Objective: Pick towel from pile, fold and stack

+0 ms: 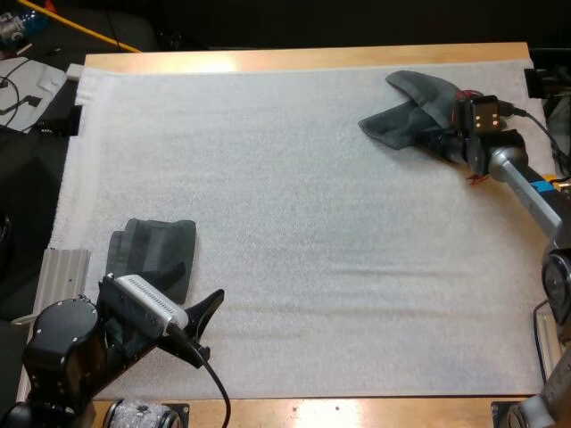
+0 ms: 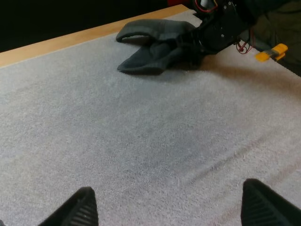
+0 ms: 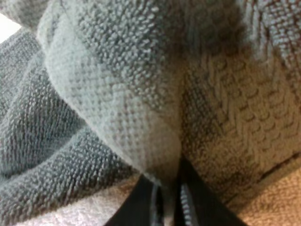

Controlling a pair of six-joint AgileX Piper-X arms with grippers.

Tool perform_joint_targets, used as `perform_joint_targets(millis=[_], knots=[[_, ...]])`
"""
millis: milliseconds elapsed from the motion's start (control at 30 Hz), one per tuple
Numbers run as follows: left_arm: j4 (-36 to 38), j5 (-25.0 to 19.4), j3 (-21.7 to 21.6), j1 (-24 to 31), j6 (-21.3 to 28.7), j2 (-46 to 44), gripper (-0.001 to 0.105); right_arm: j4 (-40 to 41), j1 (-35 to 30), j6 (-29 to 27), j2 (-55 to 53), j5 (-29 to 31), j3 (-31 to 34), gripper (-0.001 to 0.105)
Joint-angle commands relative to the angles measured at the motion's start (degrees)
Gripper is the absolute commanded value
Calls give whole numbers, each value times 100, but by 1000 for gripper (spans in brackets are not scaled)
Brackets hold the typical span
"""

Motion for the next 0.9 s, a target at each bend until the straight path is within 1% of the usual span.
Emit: perform_joint_targets(millis=[0,67,100,267,400,600,867], knots=[[12,34,-43,-16,-56,44,62,97,3,-213,-227,-36,-55,0],[-4,40,-41,-23,-50,13,62,122,40,-407,-415,-22,-47,0],[-16,41,-41,-27,-46,1,62,122,44,-399,-399,-25,-48,0],[-17,61,-46,-24,-49,5,62,404,227,-1048,-1258,34,-64,0],[-20,61,-54,-29,-51,-2,62,633,370,-1326,-2008,17,-48,0],[-7,64,-66,-29,-58,0,62,1141,526,-1372,-3108,-152,-54,0],[22,74,-58,-30,-75,-8,62,2223,893,-1214,-4380,-615,-65,0]])
